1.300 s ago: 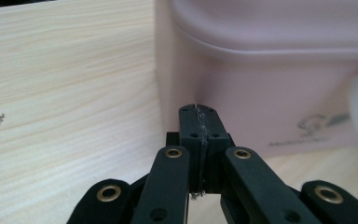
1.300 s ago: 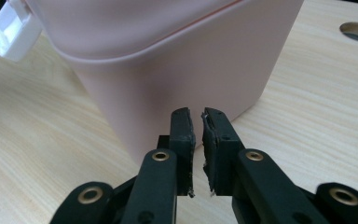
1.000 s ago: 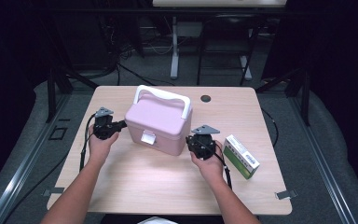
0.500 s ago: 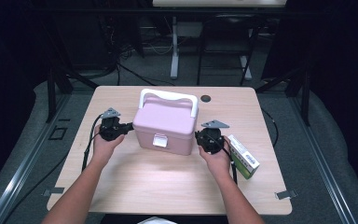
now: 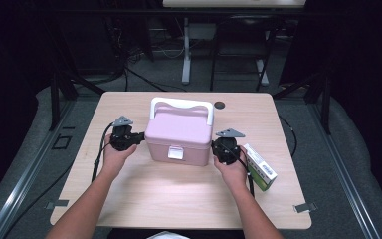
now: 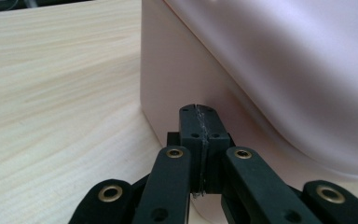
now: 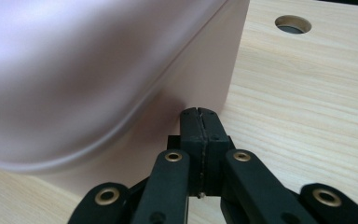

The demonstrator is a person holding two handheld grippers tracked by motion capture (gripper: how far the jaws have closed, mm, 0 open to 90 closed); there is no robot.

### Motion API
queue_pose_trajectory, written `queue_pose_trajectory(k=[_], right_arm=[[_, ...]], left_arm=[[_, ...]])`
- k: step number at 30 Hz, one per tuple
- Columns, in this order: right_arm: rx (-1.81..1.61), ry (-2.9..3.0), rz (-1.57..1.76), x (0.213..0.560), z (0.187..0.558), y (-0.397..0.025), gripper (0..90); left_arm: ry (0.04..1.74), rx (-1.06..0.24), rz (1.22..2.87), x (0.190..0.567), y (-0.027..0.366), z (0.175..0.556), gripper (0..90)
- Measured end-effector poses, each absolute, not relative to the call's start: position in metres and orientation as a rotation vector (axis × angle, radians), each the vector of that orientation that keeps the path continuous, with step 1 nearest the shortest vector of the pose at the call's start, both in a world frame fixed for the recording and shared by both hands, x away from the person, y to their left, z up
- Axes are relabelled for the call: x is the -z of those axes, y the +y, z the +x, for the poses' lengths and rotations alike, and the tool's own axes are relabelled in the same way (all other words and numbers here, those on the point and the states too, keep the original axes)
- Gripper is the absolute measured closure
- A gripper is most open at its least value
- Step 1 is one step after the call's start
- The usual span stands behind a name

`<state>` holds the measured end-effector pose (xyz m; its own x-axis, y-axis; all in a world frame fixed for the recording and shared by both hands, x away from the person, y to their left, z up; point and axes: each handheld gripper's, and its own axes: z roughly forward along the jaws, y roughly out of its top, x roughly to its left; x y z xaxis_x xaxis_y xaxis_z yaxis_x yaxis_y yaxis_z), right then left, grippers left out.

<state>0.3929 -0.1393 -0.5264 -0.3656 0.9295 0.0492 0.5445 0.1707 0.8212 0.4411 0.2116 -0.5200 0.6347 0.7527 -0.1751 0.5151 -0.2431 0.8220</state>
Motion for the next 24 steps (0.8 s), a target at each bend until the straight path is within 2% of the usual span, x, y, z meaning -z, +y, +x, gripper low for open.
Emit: queue_pose_trajectory(k=[6,24], right_arm=[[-1.059,2.012,1.364,0.525,0.383,-0.137,90.0],[-1.048,2.141,1.254,0.520,0.321,-0.139,90.0]], left_arm=[[1.010,-0.331,1.928,0.518,0.214,0.421,90.0],[0.968,-0.303,1.947,0.519,0.223,0.344,90.0]])
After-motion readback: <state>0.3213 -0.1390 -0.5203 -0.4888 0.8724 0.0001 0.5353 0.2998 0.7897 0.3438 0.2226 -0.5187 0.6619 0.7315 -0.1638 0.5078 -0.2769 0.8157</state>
